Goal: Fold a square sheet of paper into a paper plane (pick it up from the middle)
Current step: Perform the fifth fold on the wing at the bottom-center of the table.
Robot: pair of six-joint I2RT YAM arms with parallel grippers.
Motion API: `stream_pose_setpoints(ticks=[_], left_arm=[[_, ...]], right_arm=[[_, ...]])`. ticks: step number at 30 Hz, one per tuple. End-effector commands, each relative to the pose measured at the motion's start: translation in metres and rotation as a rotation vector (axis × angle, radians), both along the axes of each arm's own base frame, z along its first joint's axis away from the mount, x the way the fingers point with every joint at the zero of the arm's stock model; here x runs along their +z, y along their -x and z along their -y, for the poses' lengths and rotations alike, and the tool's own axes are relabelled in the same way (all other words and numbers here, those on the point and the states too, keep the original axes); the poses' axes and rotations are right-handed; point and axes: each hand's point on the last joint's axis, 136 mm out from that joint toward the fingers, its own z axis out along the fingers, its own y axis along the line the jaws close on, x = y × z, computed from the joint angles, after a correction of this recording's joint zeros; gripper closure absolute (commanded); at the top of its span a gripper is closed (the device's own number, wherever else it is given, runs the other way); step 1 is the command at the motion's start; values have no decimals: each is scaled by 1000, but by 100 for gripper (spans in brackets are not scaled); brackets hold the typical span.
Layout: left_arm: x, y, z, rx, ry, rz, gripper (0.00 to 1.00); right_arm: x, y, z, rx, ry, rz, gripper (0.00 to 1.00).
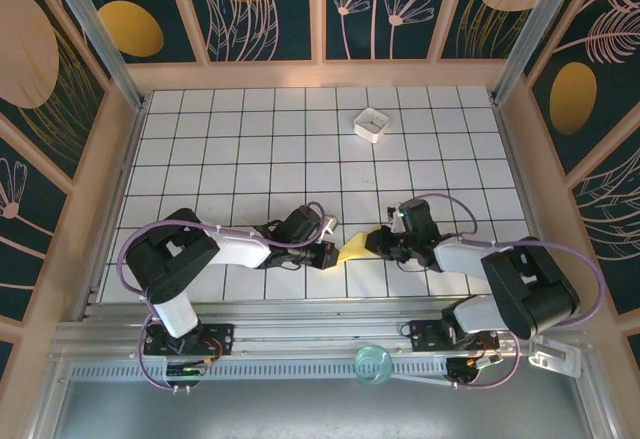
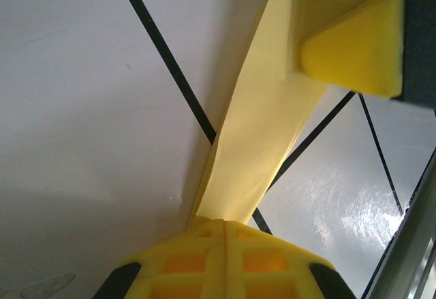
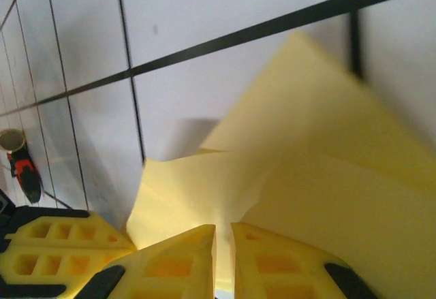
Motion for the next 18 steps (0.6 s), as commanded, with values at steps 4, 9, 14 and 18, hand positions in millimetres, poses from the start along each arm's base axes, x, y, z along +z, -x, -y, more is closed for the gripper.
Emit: stream_pose_setpoints(ticks=[4, 9, 14, 18], left_arm=[[-42, 12, -39, 25, -194, -55, 96], [-43, 14, -42, 28, -199, -58, 97], [-40, 12, -40, 32, -192, -52, 97], [-37, 10, -39, 33, -187, -47, 97]], right_arm=[[-33, 10, 57, -190, 151, -91, 87], [-37, 5, 81, -325, 137, -127, 88], [-38, 3, 86, -387, 143, -158, 89], [-33, -2, 91, -428, 160, -149, 90]])
